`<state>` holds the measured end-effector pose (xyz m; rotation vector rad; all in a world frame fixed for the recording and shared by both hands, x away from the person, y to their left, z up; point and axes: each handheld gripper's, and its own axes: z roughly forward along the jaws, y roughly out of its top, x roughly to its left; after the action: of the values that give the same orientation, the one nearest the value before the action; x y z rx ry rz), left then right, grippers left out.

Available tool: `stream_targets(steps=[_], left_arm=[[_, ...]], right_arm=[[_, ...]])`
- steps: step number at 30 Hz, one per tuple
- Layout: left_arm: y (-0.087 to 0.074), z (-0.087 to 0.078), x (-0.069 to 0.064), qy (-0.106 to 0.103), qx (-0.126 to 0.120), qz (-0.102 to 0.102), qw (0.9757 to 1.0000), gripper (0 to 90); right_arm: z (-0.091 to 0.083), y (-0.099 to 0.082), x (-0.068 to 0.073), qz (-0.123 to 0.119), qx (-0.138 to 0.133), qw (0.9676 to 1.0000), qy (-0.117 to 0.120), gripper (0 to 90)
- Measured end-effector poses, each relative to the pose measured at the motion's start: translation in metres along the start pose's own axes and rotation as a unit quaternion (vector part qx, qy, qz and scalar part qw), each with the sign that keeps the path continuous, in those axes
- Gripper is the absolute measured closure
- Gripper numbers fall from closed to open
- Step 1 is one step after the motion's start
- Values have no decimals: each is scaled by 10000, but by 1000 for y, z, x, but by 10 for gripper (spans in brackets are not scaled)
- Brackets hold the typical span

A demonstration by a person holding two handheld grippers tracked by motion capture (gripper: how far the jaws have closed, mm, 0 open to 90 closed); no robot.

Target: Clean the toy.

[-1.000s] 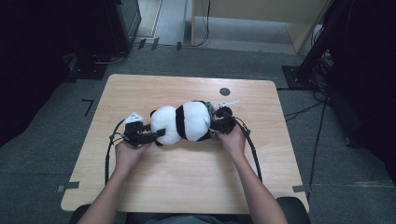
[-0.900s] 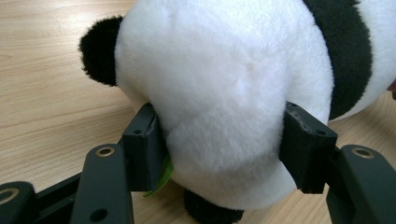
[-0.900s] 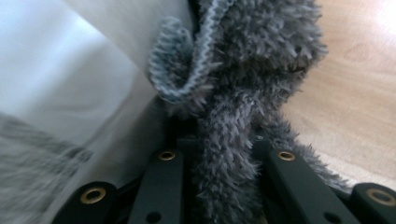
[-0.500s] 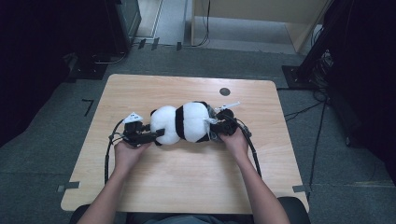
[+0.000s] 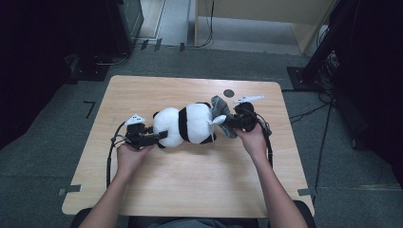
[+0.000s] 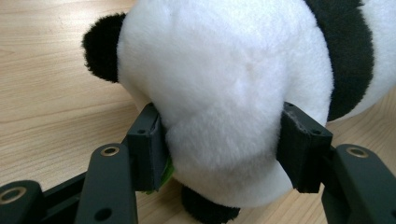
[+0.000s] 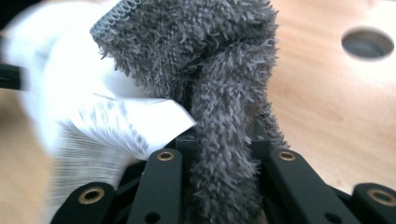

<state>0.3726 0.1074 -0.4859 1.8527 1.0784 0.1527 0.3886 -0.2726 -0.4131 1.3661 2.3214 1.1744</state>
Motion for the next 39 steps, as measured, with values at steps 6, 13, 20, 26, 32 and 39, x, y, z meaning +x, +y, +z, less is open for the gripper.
stream_targets(steps=[6,13,20,26,32,39], left_arm=[[1,0,-1,6,11,-2,10000,406],[2,-1,0,-28,80,26,10000,406],[3,-1,0,-45,97,32,9999,408],[3,-1,0,-50,101,34,9999,408],[4,-1,0,-52,119,27,9999,410],[5,-2,-2,-65,121,34,9999,421]], right_arm=[[-20,16,34,-518,-167,9982,263,751],[-10,17,79,-1156,19,9912,636,745],[13,3,110,-1474,315,9818,1156,744],[24,-16,126,-1650,628,9730,1485,744],[41,-36,137,-1837,1067,9626,1679,744],[77,-32,150,-2028,1297,9543,1770,743]])
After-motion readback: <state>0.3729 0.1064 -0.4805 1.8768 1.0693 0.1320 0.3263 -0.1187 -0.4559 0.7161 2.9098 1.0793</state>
